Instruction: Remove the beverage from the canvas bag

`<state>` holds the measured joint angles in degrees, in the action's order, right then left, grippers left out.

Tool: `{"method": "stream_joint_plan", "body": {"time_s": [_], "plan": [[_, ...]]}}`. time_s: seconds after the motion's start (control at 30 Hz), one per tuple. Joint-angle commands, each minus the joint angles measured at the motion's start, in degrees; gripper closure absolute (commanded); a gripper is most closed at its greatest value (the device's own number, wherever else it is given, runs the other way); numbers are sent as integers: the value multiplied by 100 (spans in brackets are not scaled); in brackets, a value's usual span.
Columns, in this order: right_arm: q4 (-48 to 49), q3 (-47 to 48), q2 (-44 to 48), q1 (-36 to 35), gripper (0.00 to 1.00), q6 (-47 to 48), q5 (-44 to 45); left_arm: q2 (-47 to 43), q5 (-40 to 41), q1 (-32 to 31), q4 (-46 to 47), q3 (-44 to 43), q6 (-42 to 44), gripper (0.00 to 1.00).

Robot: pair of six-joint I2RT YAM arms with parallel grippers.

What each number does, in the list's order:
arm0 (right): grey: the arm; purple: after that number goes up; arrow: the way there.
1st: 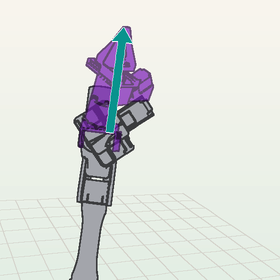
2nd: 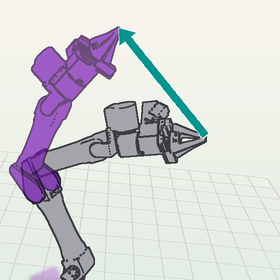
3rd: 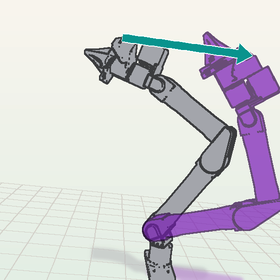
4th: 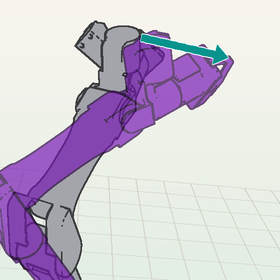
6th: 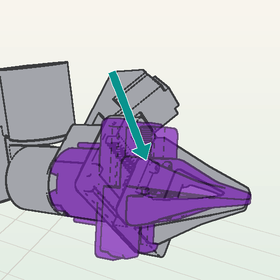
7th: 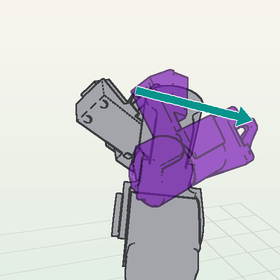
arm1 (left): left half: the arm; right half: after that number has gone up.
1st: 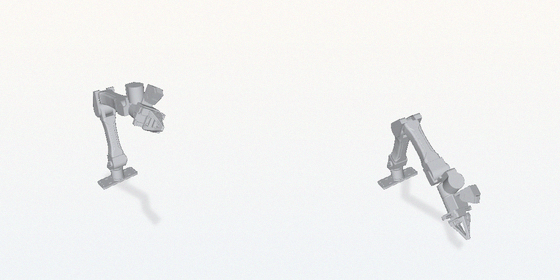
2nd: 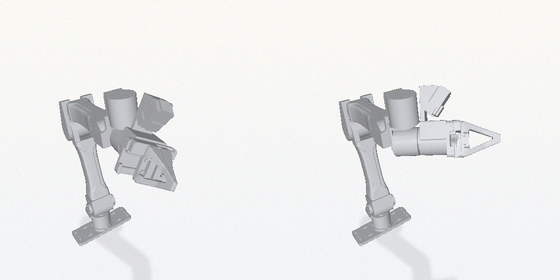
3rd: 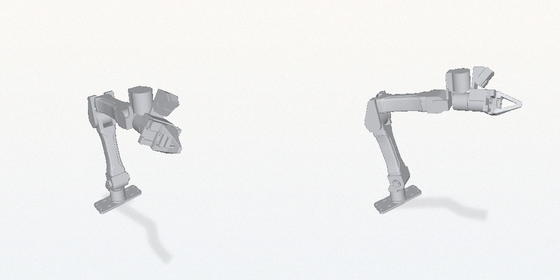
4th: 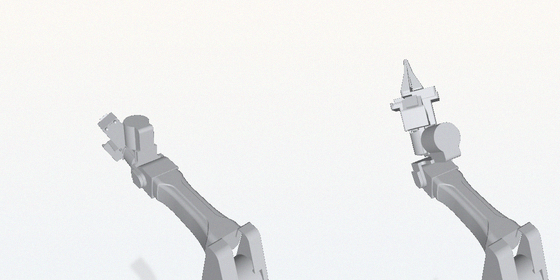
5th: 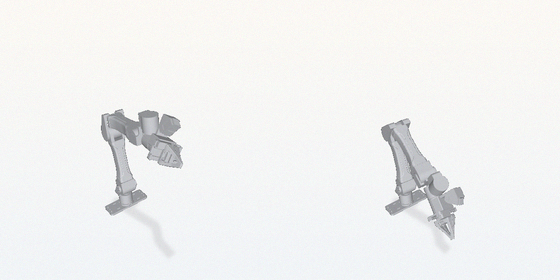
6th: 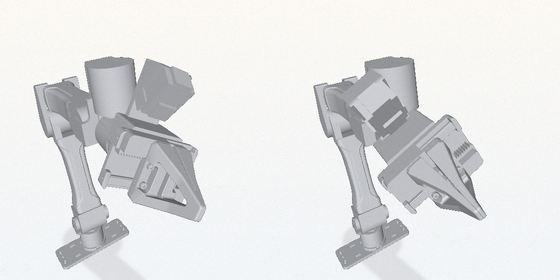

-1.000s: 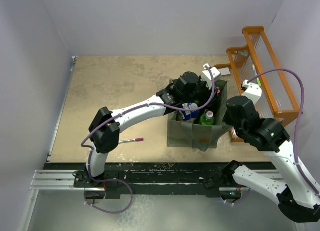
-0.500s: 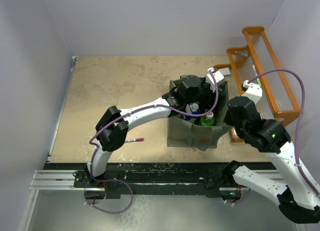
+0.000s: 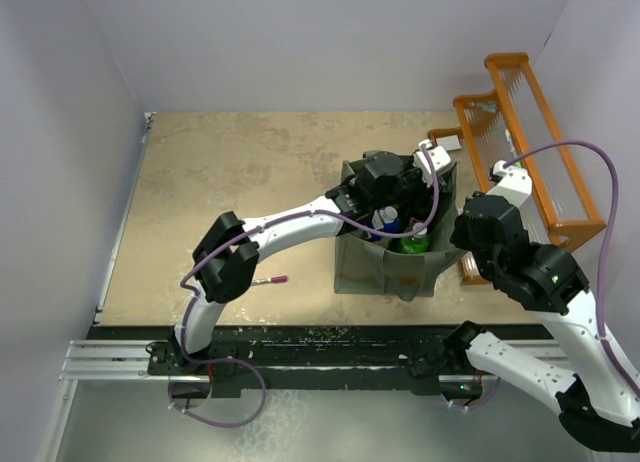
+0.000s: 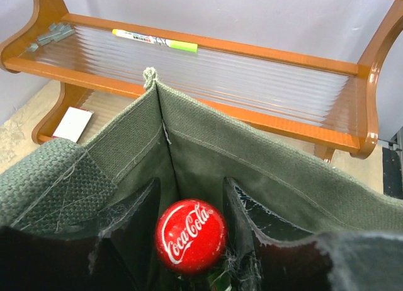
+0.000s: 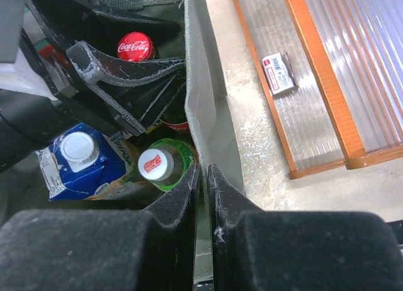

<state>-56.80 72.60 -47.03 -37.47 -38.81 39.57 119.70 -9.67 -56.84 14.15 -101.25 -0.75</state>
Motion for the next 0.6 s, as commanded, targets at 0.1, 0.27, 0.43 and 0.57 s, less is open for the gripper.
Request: {"method": "stream_joint_plan", "body": {"time_s": [0.1,0.27,0.43,0.57], "plan": [[178,-7,90,9,82,13,245,221,-81,24,-117,-224,318,65],[182,-9,-27,8,78,5,265,140,-161,25,-290,-516,186,87],[-254,50,-343,8,66,-340,395,22,-202,25,-303,-693,45,100],[-330,-52,-515,9,65,-411,384,-74,-236,24,-312,-845,-12,100]]}}
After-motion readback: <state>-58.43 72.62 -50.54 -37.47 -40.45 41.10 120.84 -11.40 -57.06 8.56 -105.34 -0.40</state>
